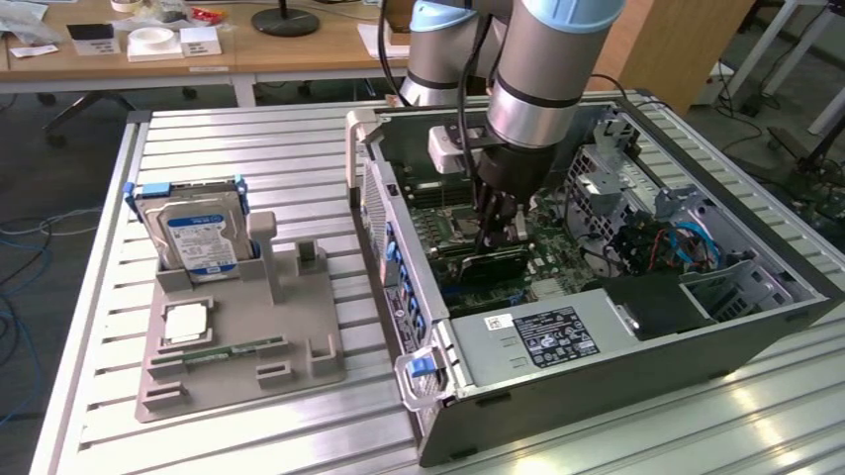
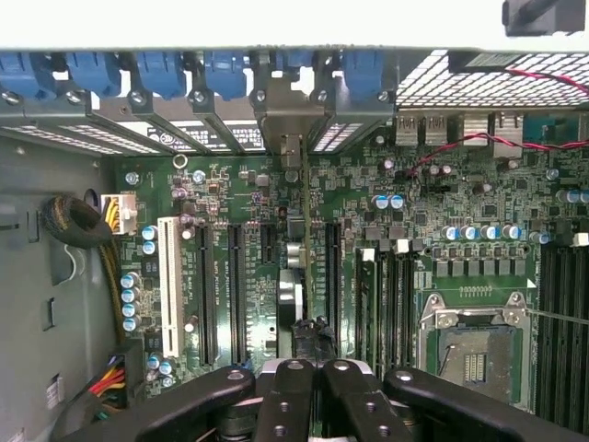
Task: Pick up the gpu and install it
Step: 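Press down on the gpu until it lock into place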
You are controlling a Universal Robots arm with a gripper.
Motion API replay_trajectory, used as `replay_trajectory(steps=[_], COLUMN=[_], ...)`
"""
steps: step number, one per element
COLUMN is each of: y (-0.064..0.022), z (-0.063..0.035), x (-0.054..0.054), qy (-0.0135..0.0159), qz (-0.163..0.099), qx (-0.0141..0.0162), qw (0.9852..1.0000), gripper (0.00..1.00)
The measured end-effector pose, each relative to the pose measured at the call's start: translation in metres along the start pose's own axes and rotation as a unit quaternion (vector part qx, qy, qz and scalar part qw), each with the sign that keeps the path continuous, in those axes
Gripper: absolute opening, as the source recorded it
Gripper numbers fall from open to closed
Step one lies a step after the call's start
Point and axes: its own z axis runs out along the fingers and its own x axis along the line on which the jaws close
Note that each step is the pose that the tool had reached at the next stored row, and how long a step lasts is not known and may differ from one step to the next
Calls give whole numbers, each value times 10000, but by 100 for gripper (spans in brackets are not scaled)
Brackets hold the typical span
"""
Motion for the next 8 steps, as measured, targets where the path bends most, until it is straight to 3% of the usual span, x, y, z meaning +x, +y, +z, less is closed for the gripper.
replay_trajectory(steps=[8], y=[1], z=[21], x=[0], qy=[0], qz=[0], qx=[0], qw=[10000], gripper=[11])
